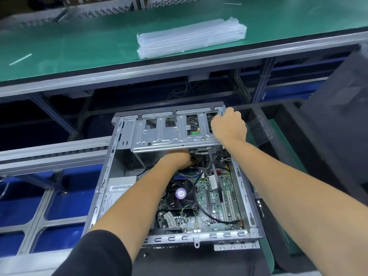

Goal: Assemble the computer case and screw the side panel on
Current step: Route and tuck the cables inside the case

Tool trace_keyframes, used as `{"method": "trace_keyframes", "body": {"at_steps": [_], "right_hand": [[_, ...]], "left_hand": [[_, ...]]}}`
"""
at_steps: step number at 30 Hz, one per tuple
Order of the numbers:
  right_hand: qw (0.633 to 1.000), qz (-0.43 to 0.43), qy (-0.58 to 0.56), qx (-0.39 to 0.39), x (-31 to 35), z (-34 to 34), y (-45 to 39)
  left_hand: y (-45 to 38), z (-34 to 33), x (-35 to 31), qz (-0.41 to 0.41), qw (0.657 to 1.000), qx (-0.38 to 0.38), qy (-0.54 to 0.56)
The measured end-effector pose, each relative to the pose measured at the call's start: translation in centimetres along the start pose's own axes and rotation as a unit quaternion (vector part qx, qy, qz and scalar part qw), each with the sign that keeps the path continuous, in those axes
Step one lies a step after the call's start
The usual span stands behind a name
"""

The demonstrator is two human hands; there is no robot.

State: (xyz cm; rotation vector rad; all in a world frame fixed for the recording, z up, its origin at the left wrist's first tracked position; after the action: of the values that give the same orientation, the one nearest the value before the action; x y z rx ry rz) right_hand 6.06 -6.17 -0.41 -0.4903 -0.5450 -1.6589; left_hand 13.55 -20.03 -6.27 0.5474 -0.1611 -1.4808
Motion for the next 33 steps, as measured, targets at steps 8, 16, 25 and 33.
{"method": "trace_keyframes", "body": {"at_steps": [8, 16, 25, 33], "right_hand": [[1.0, 0.002, -0.002, 0.0, -0.03, -0.05, -0.01], [1.0, -0.004, -0.016, 0.004, -0.04, -0.19, -0.14], [1.0, -0.005, -0.015, 0.008, -0.02, -0.1, 0.02], [1.0, -0.011, -0.009, 0.012, 0.15, -0.08, 0.05]], "left_hand": [[0.01, 0.55, 0.5, 0.0, 0.999, 0.037, 0.024], [-0.35, 0.87, 0.69, 0.039, 0.998, 0.032, 0.026], [-0.52, 0.3, 0.3, 0.07, 0.992, 0.076, 0.075], [-0.56, 0.92, 0.26, 0.081, 0.994, 0.062, 0.029]]}}
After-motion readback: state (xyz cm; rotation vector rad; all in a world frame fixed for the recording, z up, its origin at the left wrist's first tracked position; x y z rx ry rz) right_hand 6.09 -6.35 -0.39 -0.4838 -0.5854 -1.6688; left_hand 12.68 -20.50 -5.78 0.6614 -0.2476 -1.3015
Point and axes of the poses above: each hand's wrist, its own y-axis away from the middle knuckle, its own z-axis out of the back of the hand, x = y × z, the point moved 1 cm from there along -y, towards the middle knuckle, and after that the axes turned 9 degrees about -z, right-handed, at the moved point
